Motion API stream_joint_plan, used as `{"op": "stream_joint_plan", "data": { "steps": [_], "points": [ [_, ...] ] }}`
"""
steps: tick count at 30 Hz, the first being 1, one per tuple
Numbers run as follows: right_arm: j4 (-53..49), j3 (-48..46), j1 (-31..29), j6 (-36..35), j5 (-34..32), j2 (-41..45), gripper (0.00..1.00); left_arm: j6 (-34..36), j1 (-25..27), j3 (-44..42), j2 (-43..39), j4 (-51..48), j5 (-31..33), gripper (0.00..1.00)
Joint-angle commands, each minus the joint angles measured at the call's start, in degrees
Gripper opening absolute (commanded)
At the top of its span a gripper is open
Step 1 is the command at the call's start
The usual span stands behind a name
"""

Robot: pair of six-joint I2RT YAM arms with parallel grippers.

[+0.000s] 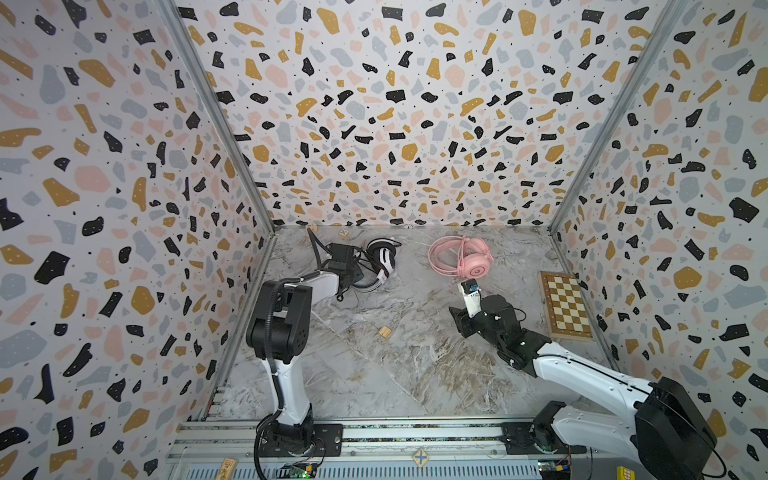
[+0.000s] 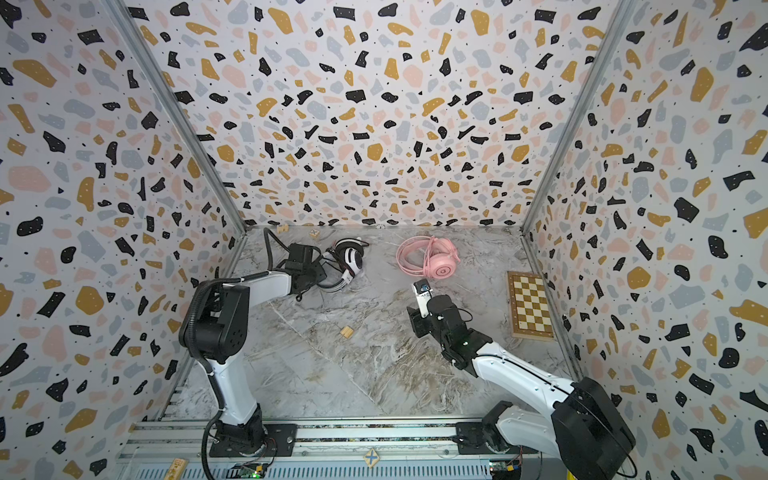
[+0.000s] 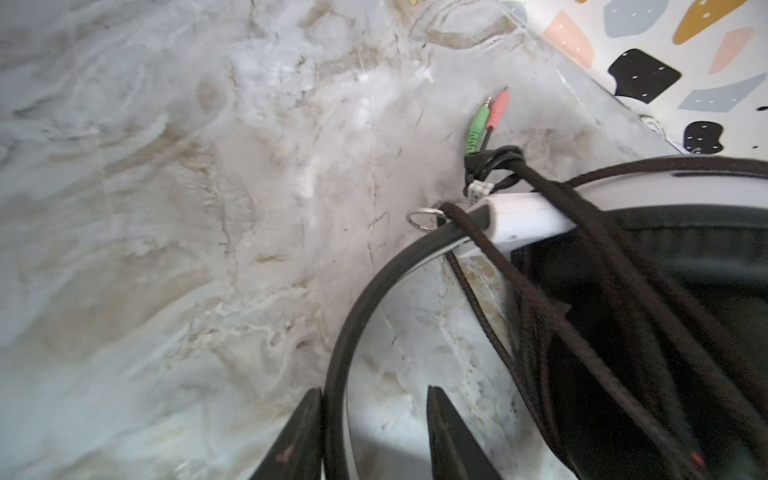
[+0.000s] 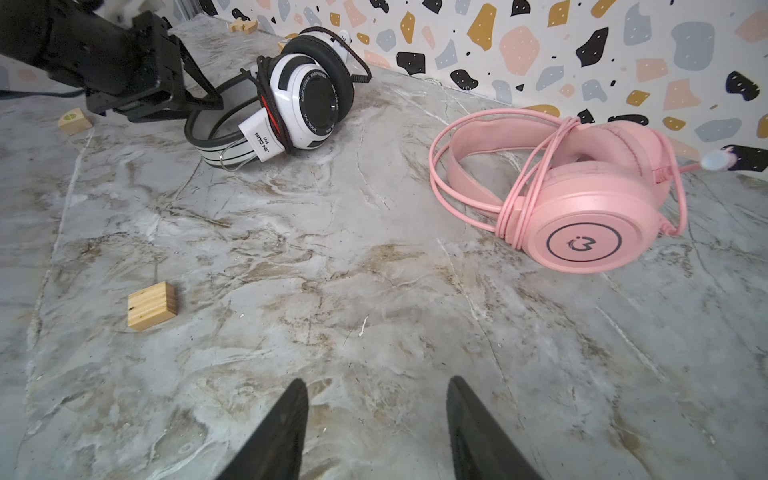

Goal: Wrap the headphones

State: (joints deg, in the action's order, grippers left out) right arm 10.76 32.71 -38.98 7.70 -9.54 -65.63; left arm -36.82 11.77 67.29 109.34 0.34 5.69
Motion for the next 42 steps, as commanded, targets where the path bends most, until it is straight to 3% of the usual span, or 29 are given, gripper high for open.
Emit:
{"op": "stream_joint_plan", "data": {
  "steps": [1,5,11,17,20,24,26,28,35,42],
  "points": [
    [0.2,2.4,-0.2,0.3,-4.8,1.3,0.55,3.2,-0.4,-2.4,-5.7,3.9,-2.5,0.44],
    [0.9,2.5,0.2,-0.5,-9.8,3.2,0.55,4.2,-0.5,-7.2,-12.8,5.3,-2.5,0.45],
    [2.5,2.0,3.8,-1.0,-14.4,5.5,0.55,6.6,-0.8,-15.2,-25.7,7.6,2.9,0.45],
    [5.8,-0.6,10.6,1.7,-18.5,6.6,0.58,12.1,-0.9,-28.5,-40.6,16.6,10.1,0.58],
    [10.7,-2.9,12.7,0.1,-19.1,5.5,0.59,13.4,-0.9,-35.3,-46.7,20.6,14.5,0.66],
    [22.1,-8.5,13.1,-4.2,-23.8,4.8,0.63,21.2,-0.9,-42.3,-54.0,25.4,18.4,0.66],
    [29.3,-12.6,13.7,-7.8,-22.6,4.9,0.65,23.8,-0.9,-45.9,-57.4,28.4,21.1,0.67],
    [36.8,-17.0,14.2,-10.9,-21.8,4.8,0.65,24.5,-1.0,-49.2,-60.2,31.3,24.9,0.75],
    [40.3,-20.9,21.8,-7.6,-18.4,1.7,0.67,26.3,-1.0,-57.7,-59.1,42.0,36.2,0.99],
    [50.3,-24.0,27.7,-5.7,-12.3,-5.2,0.7,28.7,-1.5,-64.3,-47.3,63.4,41.1,1.0]
  ]
}}
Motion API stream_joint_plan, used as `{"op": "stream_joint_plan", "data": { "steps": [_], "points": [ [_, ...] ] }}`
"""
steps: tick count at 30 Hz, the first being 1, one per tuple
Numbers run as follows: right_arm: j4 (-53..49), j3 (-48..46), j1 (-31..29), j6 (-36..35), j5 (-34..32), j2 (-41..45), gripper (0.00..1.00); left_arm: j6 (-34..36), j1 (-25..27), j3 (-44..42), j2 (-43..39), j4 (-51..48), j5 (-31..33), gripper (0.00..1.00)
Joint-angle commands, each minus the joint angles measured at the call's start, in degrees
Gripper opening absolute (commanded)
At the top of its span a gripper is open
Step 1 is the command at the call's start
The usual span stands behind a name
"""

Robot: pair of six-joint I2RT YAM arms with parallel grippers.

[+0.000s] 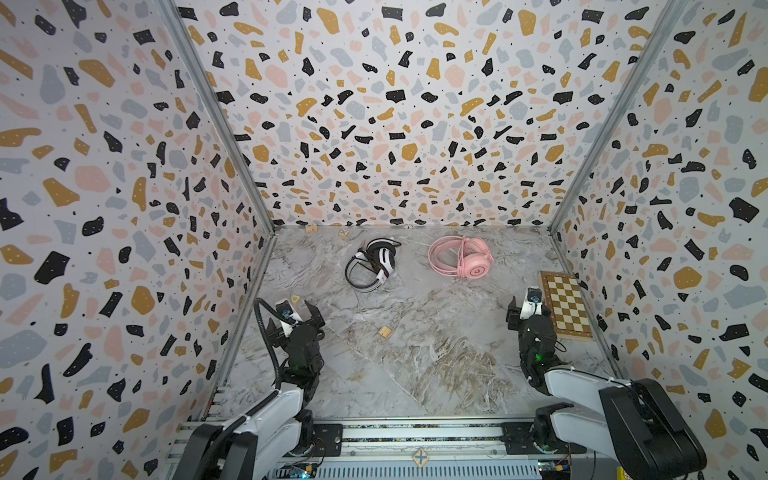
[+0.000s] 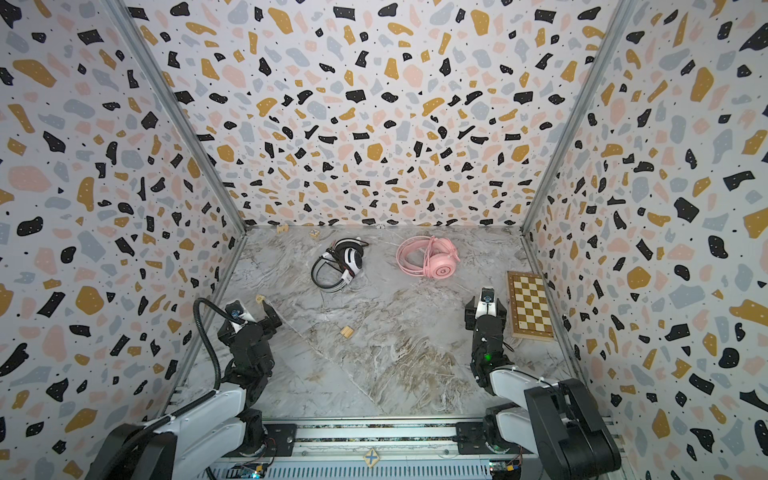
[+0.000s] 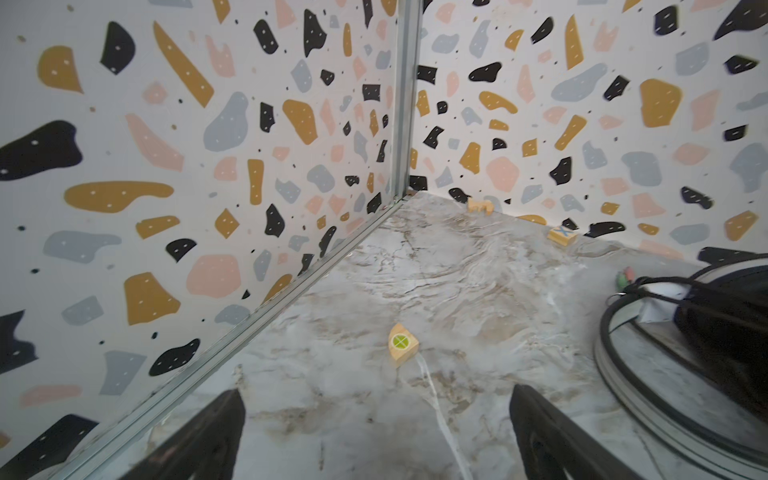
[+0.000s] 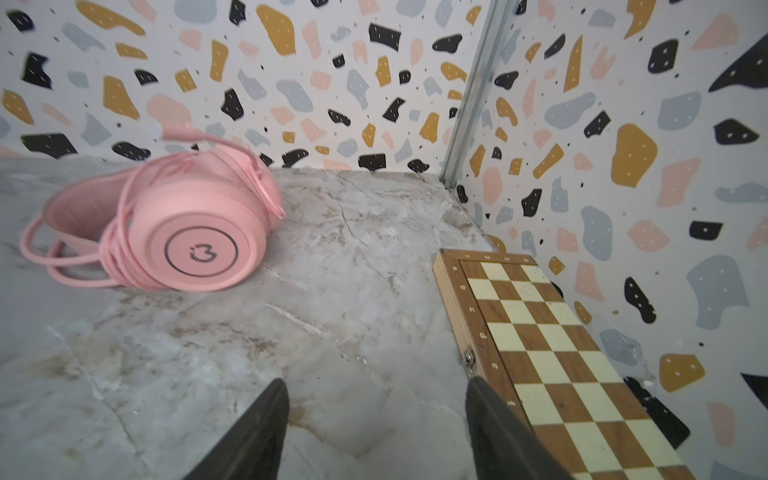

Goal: Wrap the headphones

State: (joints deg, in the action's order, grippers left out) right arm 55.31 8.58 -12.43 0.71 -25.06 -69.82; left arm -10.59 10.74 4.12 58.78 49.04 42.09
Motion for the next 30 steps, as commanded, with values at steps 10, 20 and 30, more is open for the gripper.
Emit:
{"op": "stream_joint_plan", "data": {
  "steps": [10,20,30],
  "points": [
    [33.8,-5.6,4.0,-1.9,12.0,-15.1,0.78,9.7,-1.8,2.1,16.0,24.0,0.9,0.98],
    [26.2,0.1,4.2,-1.5,10.3,-17.2,0.99,10.2,-2.5,5.1,25.6,27.9,0.5,1.0],
    [25.7,0.3,4.0,-1.5,9.9,-17.1,0.99,9.4,-2.9,5.9,25.7,26.4,0.9,1.0]
  ]
}}
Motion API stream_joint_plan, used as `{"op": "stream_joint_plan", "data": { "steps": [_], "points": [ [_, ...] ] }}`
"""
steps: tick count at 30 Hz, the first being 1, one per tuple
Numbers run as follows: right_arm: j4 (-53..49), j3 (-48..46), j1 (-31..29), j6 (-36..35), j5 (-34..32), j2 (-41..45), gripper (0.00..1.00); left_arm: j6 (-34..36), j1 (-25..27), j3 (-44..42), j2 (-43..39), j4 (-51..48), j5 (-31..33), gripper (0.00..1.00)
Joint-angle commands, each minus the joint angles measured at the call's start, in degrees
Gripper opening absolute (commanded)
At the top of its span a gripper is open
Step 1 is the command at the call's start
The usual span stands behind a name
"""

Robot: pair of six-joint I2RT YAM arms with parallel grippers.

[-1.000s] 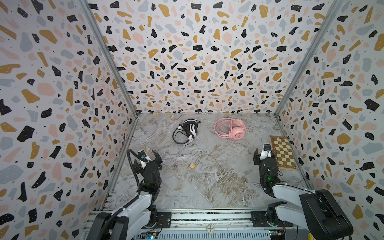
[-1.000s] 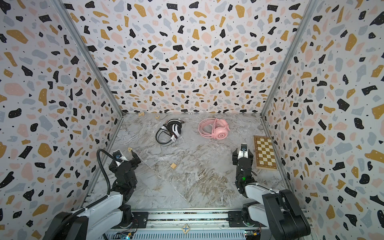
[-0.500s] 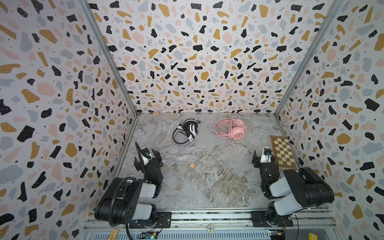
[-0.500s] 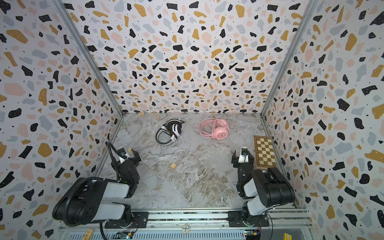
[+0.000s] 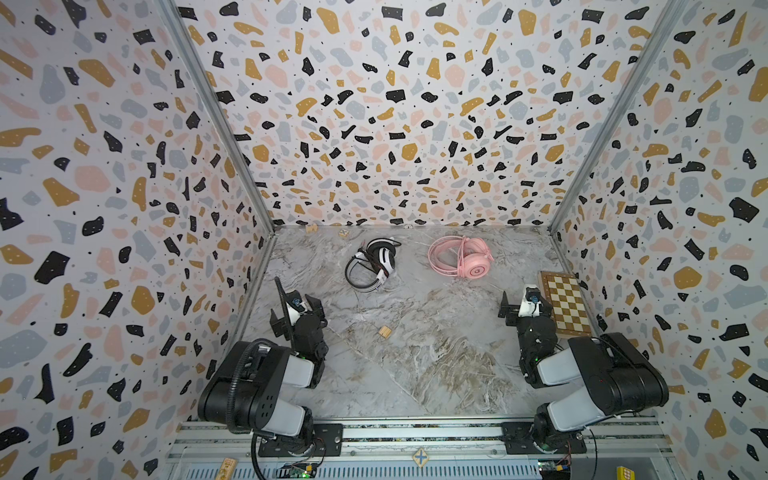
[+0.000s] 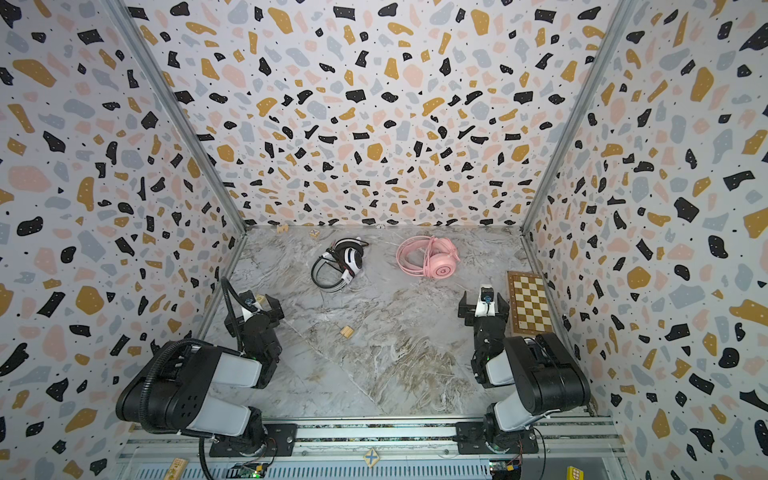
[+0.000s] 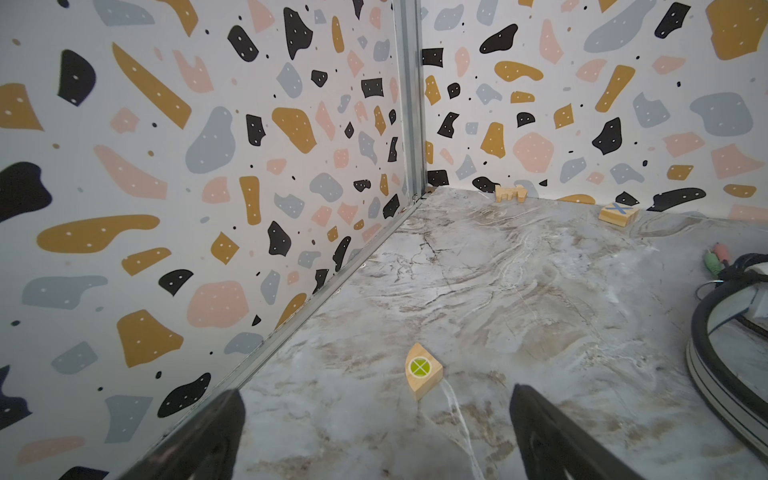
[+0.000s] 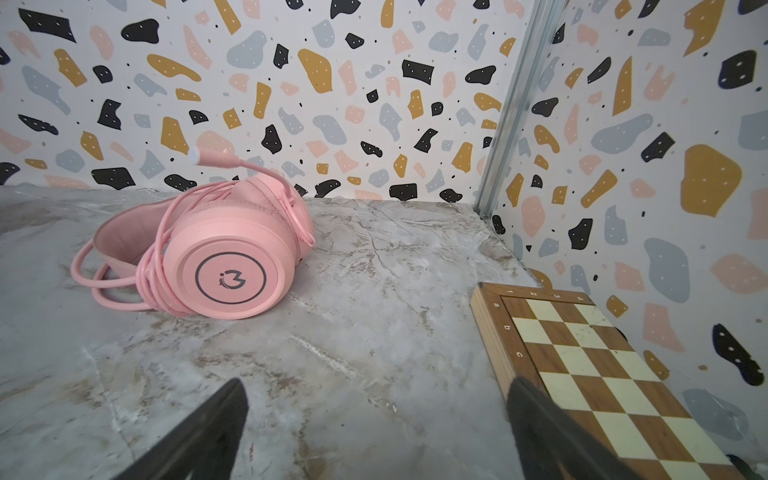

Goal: Wrap the headphones

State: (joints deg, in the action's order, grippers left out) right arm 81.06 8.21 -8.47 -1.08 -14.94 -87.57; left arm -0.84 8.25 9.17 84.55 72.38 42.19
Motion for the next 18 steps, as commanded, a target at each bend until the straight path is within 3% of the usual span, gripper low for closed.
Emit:
{"op": "stream_joint_plan", "data": {
  "steps": [1,18],
  "points": [
    [0.0,0.7,0.1,0.2,-0.2,0.6,0.99,-0.3,-0.4,0.8,0.0,3.0,0.8,1.0],
    [-0.2,0.8,0.1,0.2,0.0,0.6,0.99,-0.4,-0.5,0.8,-0.1,2.9,0.7,1.0]
  ]
}}
